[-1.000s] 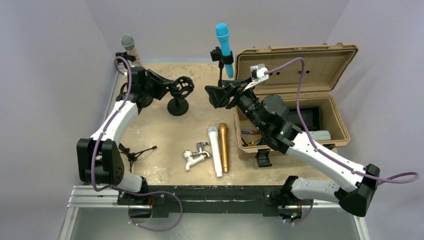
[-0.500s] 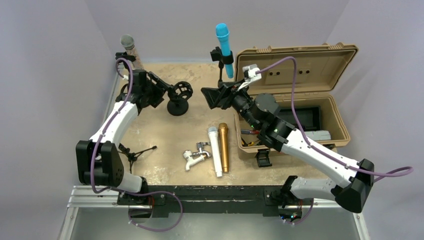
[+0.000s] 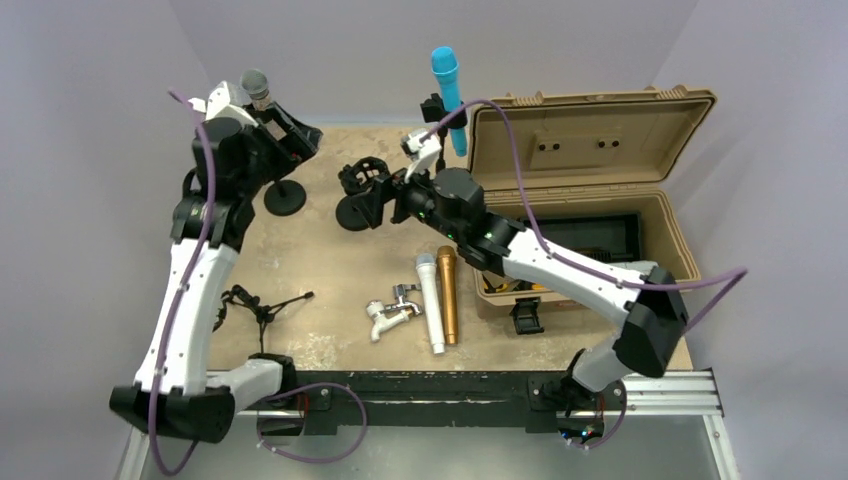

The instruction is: Remove the microphone from the stand

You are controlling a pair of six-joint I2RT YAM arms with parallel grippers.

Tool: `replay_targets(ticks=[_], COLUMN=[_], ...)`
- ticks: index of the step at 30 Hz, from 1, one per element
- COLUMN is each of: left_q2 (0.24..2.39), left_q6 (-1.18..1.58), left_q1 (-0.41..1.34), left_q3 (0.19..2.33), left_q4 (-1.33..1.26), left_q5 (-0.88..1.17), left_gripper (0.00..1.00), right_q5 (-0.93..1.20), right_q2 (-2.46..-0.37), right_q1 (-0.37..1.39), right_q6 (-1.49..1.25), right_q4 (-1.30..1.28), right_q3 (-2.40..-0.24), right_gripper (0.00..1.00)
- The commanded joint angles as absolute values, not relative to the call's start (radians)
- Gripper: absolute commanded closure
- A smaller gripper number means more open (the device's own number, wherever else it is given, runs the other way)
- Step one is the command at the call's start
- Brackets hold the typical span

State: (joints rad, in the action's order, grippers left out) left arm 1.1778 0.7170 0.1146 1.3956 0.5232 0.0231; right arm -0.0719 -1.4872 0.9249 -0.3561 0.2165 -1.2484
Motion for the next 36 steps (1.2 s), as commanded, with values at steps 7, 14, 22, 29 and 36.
replay_targets(ticks=[7,14,22,29,36], left_q2=[0.924,0.906,0.912,0.913,0.908], left_q6=[0.439,0.441,0.459,0.451,0.447], left_q1=[0.266,0.278,0.29,0.296,0.298], left_q3=[1.317,1.289,1.281,1.276,1.27], left_q4=[0.461,0.431,0.421,0.421,0.425], left_q5=[-0.167,-0.155,-0.126,-0.149,-0.185], left_gripper=[0.1,0.1,0.11,0.12,0.12], right_q5=[-0.027,-0.163,-0.244,-0.286,-0.353], right_q2=[-1.72,-1.825,-1.892,-1.949,-1.992], right_q1=[0.927,0.929,0.934,0.938,0.959], right_q6=[-0.302,-0.238,-0.187,-0.144,-0.096], right_q4=[0.095,0.015,0.003,0.005,0.027], right_q3=[-1.548,-1.645,-1.683,-1.734,-1.754], right_gripper=[0.25,0.32,0.34,0.4,0.48])
